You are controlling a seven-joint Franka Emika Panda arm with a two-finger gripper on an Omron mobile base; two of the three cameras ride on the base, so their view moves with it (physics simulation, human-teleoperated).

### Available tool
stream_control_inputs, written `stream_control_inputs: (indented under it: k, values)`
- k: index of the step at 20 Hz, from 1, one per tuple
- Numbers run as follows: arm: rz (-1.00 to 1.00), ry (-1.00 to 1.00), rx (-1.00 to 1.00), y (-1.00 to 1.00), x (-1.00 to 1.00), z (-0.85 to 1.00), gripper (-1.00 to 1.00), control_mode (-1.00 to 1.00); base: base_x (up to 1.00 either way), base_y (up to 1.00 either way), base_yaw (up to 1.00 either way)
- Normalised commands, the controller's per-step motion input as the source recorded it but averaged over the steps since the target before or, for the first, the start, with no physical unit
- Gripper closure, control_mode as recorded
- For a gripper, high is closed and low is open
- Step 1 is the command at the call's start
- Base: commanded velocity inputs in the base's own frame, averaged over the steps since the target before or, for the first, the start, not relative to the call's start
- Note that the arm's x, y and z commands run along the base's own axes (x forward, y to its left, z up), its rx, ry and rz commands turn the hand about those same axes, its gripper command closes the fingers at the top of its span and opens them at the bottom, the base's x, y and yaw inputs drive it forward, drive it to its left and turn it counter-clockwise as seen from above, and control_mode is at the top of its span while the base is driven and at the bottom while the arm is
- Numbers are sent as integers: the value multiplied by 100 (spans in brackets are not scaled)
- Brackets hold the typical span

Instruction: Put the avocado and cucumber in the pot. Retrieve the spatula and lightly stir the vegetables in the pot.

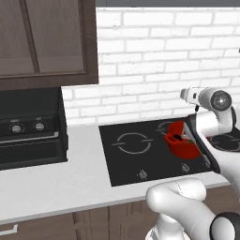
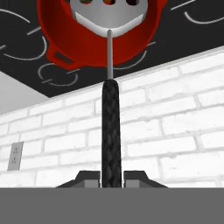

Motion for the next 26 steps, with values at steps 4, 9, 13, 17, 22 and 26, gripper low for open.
stream_control_inputs:
  k: [4,9,13,17,22,26]
  values:
    - [0,2,0,0,0,-29,100,-100,0,0,0]
    - [0,0,0,-2,0,-29,100,-100,0,0,0]
    - [0,0,0,-16,0,-29,100,-100,0,0,0]
    - [0,1,0,-19,0,-17,100,-100,0,0,0]
    - [0,8,0,-28,0,61,100,-100,0,0,0]
    - [0,24,-2,-12,2,37,100,-100,0,0,0]
